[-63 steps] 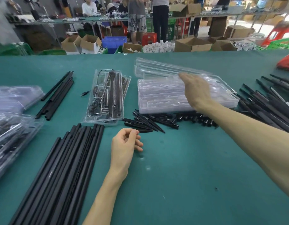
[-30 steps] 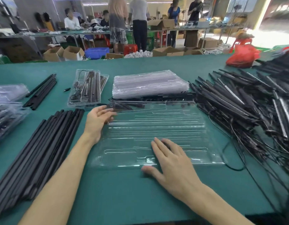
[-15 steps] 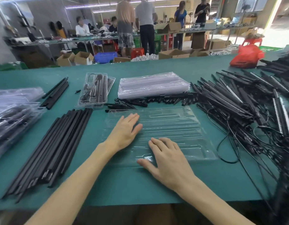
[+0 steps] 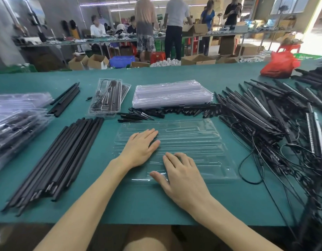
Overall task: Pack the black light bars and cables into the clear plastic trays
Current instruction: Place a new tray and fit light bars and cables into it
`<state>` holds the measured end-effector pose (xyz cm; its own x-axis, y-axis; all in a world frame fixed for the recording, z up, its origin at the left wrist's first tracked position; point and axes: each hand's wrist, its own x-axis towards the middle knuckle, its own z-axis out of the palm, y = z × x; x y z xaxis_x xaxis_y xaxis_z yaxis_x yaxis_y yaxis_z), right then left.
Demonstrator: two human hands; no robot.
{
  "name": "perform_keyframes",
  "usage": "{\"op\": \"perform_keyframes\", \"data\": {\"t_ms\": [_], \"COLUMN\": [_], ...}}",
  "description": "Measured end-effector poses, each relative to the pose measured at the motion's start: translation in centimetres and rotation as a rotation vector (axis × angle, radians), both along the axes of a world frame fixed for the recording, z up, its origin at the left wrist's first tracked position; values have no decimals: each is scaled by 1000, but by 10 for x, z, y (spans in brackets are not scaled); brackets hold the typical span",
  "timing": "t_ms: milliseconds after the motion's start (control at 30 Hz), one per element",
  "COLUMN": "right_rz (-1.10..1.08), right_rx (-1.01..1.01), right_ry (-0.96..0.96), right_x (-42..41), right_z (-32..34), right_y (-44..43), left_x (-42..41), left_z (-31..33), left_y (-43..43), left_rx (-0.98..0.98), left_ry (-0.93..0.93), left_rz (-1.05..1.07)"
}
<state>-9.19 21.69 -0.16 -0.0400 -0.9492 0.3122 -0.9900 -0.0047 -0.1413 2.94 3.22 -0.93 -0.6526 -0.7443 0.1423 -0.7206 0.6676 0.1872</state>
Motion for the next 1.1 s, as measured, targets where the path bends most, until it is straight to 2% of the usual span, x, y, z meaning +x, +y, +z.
{"op": "perform_keyframes", "data": {"t_ms": [167,267,333,400,433,533,667,900,1100], "right_rz": [-3,-5,-6,-7,-7,-5,-10,-12,-14], "right_rx": [11,4,-2,-7,-11,-13,-14,-39,-34], "right_ry": [0,-5,-5,-9,-9,-16,-15,-27,-32], "right_x": [0,-1,-1,-1,-1,-1,0,1,2], "right_z": [0,0,0,-2,-2,-2,-2,-2,-1], "right_y": [0,0,0,1,1,2,1,2,2], "left_x": [0,4,13,27,36,67,95,96,102], "left_z": [3,15,23,33,38,45,40,41,46], "left_y": [3,7,8,4,0,-13,-15,-15,-16], "left_rx": [34,191,118,-42,-109,-172,-150,-182,-90], "left_ry": [92,366,530,573,528,160,-139,-356,-327], "left_rz": [0,20,135,325,428,692,806,794,740]}}
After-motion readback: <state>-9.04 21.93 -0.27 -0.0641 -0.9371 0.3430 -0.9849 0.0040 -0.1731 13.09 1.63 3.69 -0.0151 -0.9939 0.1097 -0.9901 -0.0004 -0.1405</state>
